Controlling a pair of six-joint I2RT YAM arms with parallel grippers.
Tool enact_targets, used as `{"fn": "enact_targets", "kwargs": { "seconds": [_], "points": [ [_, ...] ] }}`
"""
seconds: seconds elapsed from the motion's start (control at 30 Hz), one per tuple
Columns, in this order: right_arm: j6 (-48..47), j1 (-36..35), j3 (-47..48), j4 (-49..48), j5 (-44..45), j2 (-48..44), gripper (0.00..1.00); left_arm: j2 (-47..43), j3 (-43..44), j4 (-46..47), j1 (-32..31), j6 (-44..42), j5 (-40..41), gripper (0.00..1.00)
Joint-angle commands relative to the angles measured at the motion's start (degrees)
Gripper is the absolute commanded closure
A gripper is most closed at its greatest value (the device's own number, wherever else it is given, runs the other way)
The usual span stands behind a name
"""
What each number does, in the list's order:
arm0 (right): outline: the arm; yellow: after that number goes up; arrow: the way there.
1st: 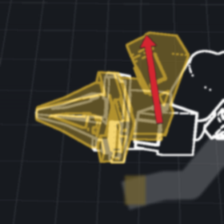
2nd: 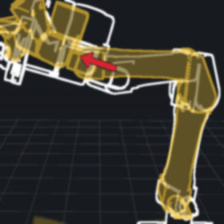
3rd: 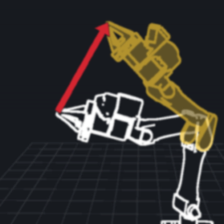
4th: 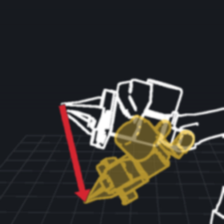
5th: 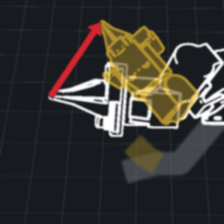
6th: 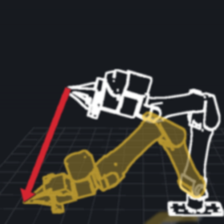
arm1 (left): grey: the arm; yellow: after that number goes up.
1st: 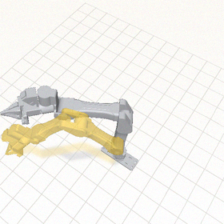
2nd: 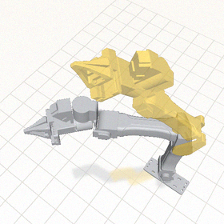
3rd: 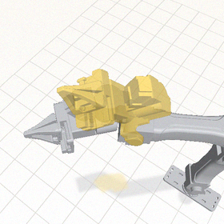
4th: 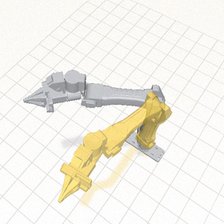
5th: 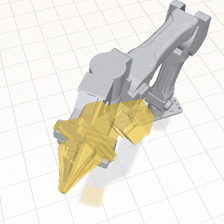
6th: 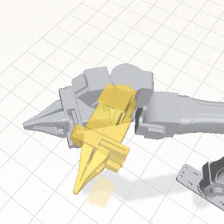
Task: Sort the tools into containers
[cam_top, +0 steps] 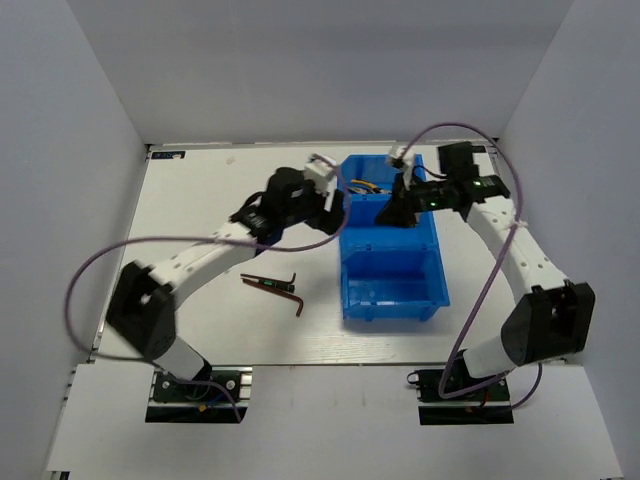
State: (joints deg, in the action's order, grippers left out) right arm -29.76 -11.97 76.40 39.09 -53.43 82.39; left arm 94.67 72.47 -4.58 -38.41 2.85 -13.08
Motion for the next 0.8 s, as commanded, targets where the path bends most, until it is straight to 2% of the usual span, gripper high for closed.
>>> {"fn": "enact_targets", "kwargs": {
  "seconds": [0.0, 0.03, 0.07, 0.1, 0.13, 0.17, 0.23, 0.27, 0.33, 0.37, 0.53, 0.57, 0.77],
  "points": [
    [1.7, -11.9, 3.4, 2.8, 5.6, 4.0, 0.79, -19.8, -10.7, -7.8, 1.1, 17.3, 25.9, 0.15],
    [2.7, -13.9, 3.3, 2.3, 7.4, 4.9, 0.79, -23.6, -13.5, -10.6, 1.1, 20.1, 29.4, 0.13],
    [6.5, -15.7, 3.0, 1.6, 13.7, 7.1, 0.77, -27.2, -18.4, -13.7, 1.1, 23.2, 35.5, 0.09],
    [7.3, -20.2, 2.1, -1.4, 16.1, 8.0, 0.77, -33.9, -20.4, -21.2, 1.1, 27.2, 37.6, 0.08],
    [8.3, -24.3, 1.2, -2.8, 18.9, 8.7, 0.73, -37.0, -22.3, -24.8, 1.1, 33.8, 39.3, 0.08],
    [13.1, -27.7, 0.0, -5.0, 27.1, 10.9, 0.73, -40.0, -25.8, -27.6, 1.1, 36.6, 41.2, 0.08],
    [15.0, -30.7, 0.0, -8.2, 29.8, 14.1, 0.72, -49.0, -29.0, -33.7, 1.1, 41.6, 41.2, 0.04],
    [18.4, -34.1, 0.8, -8.8, 31.5, 18.7, 0.63, -51.8, -31.6, -35.0, 1.1, 45.3, 41.7, 0.03],
    [20.8, -36.1, 2.8, -5.5, 32.2, 22.3, 0.6, -56.8, -33.8, -38.8, 1.1, 47.9, 41.7, 0.01],
    [22.0, -38.1, 5.9, -5.1, 32.8, 26.9, 0.55, -60.4, -33.8, -39.7, 1.1, 48.6, 41.7, 0.01],
    [26.6, -42.3, 8.8, -7.9, 37.7, 32.0, 0.55, -63.1, -31.6, -47.0, 1.1, 49.2, 42.3, 0.01],
    [26.7, -43.0, 9.2, -8.4, 38.3, 33.0, 0.53, -63.6, -31.6, -48.8, 1.1, 49.2, 42.3, 0.01],
    [27.7, -46.2, 9.7, -11.1, 40.3, 35.4, 0.47, -65.8, -31.1, -49.6, 1.1, 49.2, 42.3, 0.01]
  ]
}}
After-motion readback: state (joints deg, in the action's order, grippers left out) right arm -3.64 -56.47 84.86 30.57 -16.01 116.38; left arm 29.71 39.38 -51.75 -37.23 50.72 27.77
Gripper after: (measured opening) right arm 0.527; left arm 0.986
